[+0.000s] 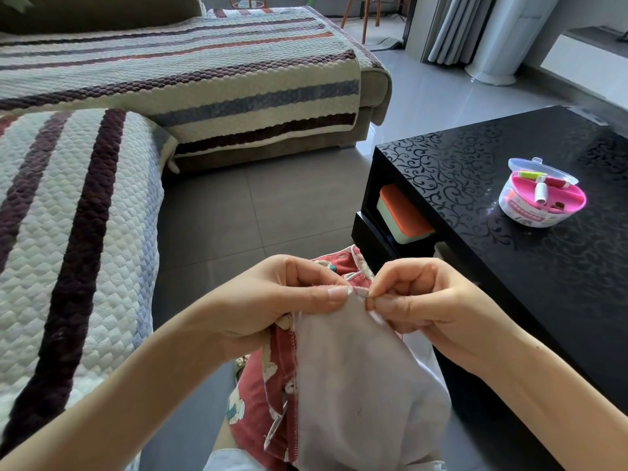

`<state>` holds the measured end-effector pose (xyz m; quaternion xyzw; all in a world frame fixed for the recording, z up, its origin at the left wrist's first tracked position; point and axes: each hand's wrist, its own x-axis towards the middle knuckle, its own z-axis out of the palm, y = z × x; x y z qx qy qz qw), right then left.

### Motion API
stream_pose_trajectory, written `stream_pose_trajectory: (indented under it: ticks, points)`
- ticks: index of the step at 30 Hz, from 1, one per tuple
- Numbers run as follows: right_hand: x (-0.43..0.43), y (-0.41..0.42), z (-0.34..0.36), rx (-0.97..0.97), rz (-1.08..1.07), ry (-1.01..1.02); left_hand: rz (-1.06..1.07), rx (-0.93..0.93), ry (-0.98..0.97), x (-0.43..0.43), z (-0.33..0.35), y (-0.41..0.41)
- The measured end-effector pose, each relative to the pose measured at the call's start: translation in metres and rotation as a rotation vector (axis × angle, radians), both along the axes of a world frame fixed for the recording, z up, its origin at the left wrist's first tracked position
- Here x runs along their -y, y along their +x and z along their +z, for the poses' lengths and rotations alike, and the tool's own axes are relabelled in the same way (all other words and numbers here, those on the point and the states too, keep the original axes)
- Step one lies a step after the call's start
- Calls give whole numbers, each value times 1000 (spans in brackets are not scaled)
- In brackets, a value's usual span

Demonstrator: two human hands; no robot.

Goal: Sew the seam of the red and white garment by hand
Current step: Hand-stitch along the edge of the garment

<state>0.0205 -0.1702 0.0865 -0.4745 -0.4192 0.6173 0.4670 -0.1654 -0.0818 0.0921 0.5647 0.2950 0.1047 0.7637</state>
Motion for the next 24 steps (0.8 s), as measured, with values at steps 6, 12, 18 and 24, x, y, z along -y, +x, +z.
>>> stream_pose_trajectory:
  ticks: [6, 12, 18, 24]
  points:
    - [-2, 2, -3, 148, 44, 116, -17, -24, -19, 1, -1, 3]
    - [2, 16, -8, 279, 2, 171, 72, -32, -34, 4, 4, 3]
    - [-2, -3, -12, 252, -103, 302, 132, -41, 2, 5, 1, 11]
    - [2, -11, -21, 576, -107, 435, 141, -80, 163, 4, -7, 11]
